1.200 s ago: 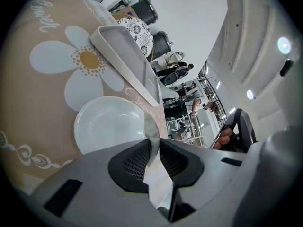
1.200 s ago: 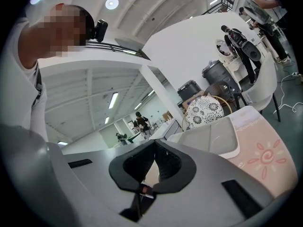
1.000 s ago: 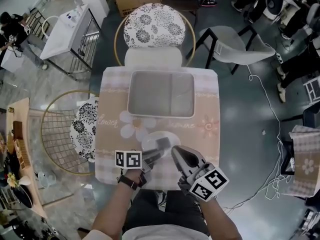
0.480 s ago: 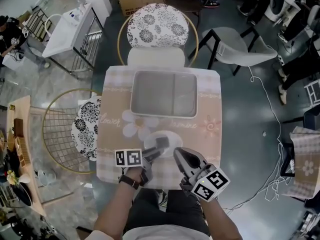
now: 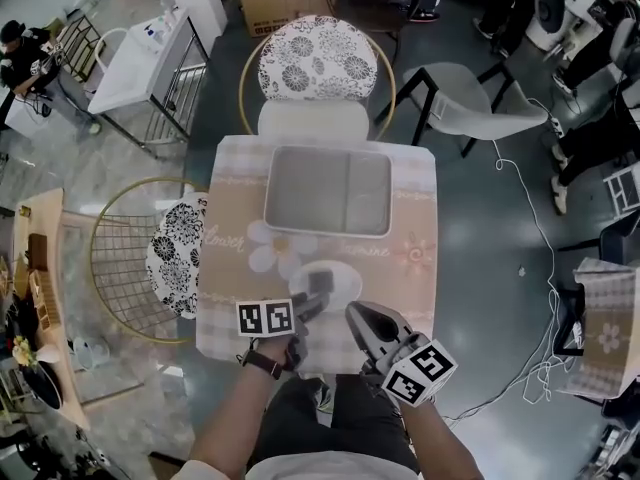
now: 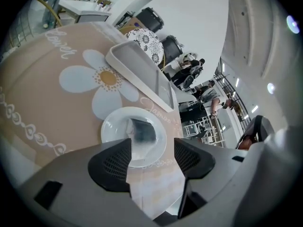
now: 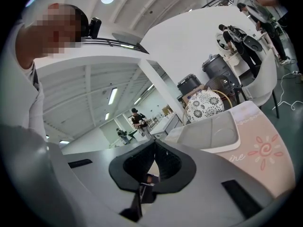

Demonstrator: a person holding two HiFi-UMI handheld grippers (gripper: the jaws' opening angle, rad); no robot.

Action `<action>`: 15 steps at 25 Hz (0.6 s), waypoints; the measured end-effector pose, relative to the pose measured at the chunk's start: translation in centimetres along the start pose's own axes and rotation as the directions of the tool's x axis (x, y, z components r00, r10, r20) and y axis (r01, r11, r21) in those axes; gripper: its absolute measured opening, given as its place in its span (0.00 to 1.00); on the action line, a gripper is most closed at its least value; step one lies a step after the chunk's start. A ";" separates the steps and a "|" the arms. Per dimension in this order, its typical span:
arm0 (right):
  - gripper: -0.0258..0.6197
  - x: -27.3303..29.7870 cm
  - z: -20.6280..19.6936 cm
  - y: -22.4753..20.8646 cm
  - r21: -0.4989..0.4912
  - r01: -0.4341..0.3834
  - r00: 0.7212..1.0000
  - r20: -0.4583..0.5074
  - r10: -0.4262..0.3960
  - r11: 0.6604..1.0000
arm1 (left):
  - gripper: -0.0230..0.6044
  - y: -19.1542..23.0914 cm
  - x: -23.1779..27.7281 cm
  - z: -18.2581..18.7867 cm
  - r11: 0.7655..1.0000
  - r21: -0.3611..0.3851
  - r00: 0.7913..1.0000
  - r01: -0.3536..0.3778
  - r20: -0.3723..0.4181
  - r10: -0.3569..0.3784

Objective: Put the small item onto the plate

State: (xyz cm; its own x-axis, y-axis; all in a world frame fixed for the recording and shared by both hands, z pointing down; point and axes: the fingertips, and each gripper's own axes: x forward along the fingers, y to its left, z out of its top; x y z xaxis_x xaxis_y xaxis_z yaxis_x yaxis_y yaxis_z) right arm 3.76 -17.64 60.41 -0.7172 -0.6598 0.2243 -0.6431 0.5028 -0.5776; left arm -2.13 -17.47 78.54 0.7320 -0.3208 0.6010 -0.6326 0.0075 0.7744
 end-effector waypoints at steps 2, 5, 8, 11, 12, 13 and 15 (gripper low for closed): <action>0.06 -0.3 0.1 0.2 -0.001 0.010 1.000 -0.008 -0.010 1.000 | 0.46 -0.3 -0.9 -0.1 1.000 0.016 1.000 -0.026 0.015 0.025; 0.06 -0.7 0.5 0.4 0.000 0.031 0.999 -0.022 -0.031 1.000 | 0.43 -1.3 -2.2 -0.6 0.999 0.017 0.999 -0.032 0.033 0.031; 0.06 -0.9 0.9 0.9 0.003 0.047 0.998 -0.045 -0.047 0.999 | 0.30 -3.0 -3.9 -0.9 0.999 0.030 0.998 -0.018 0.060 0.016; 0.06 -1.0 1.4 1.6 -0.001 0.059 0.996 -0.063 -0.059 0.998 | 0.08 -5.3 -5.9 -0.7 0.998 0.057 0.995 0.012 0.103 -0.017; 0.06 -1.1 1.6 1.9 0.001 0.062 0.996 -0.066 -0.062 0.998 | 0.07 -6.2 -6.4 -0.7 0.997 0.073 0.993 0.026 0.114 -0.034; 0.06 -1.2 1.8 2.2 0.006 0.064 0.996 -0.067 -0.063 0.998 | 0.06 -7.3 -7.0 -0.7 0.995 0.090 0.990 0.047 0.128 -0.058; 0.06 -1.5 2.2 2.9 0.010 0.061 0.996 -0.069 -0.060 0.998 | 0.04 -9.7 -8.3 -0.5 0.986 0.130 0.980 0.101 0.159 -0.122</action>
State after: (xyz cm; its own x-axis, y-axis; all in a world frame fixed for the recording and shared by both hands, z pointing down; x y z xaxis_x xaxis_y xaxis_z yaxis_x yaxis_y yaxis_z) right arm 3.55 -16.46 56.64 -0.6939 -0.6487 0.3126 -0.6832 0.4559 -0.5705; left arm -1.96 -14.44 66.11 0.7541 -0.4655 0.4633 -0.5826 -0.1483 0.7991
